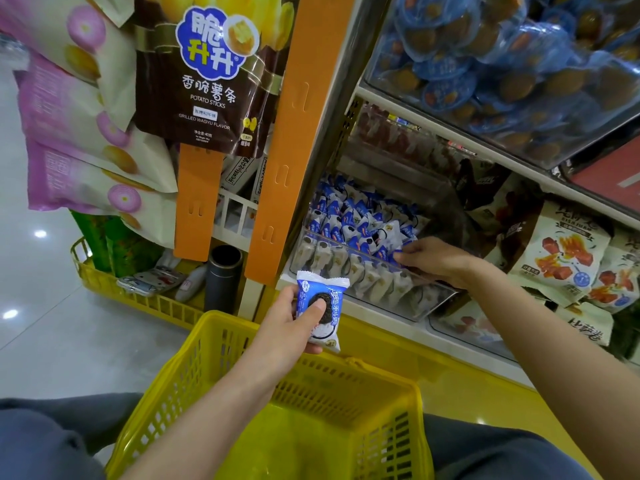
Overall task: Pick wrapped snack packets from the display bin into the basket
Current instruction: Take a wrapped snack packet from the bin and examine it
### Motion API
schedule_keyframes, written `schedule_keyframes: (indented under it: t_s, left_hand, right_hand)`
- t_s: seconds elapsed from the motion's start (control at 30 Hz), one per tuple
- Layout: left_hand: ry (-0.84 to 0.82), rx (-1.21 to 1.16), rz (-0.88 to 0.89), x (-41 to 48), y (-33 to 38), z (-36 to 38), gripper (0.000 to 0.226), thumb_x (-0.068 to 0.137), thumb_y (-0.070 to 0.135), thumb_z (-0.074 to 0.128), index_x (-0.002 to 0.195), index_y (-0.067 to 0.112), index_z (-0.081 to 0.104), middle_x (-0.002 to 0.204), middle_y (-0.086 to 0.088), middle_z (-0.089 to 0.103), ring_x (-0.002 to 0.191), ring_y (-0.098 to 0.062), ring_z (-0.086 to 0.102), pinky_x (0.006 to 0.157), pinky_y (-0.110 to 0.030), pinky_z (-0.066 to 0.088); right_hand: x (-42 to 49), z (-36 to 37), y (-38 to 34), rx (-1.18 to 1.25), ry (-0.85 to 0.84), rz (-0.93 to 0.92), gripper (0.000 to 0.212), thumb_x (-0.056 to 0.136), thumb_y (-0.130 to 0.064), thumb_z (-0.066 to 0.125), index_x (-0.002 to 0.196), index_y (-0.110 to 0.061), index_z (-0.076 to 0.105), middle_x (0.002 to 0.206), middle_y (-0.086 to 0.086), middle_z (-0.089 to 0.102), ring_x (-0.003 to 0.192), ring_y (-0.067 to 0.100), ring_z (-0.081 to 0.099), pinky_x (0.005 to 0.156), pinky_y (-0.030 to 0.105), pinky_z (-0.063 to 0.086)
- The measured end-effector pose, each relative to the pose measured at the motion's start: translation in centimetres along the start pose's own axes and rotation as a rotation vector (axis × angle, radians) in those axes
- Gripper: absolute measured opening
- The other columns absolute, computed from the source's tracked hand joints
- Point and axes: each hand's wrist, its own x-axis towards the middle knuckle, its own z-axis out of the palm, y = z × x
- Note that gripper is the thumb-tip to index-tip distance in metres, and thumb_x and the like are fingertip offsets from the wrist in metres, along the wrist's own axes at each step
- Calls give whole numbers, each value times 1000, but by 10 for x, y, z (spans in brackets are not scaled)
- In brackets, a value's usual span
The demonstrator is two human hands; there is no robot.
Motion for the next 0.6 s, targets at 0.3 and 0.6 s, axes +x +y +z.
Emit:
schedule_keyframes:
  t_s: [0.3, 0.6]
  left_hand:
    - [15, 14, -10, 1, -1, 2, 16, 94, 22, 52, 109, 28, 51, 100, -1, 66, 71, -8, 67, 54, -20, 53]
    - [6, 81, -24, -1, -11, 6, 14, 93, 13, 53, 99, 25, 53, 89, 11, 66, 66, 7, 64, 53, -10, 47]
  right_hand:
    - [0, 8, 4, -88, 167, -90, 23, 82, -22, 69, 101, -10, 63, 108, 8, 63, 91, 14, 55, 82, 24, 44]
    - [-93, 67, -10, 164, 341, -648, 19, 89, -38, 46, 101, -29, 57, 91, -17, 59, 84, -5, 55, 71, 8, 45]
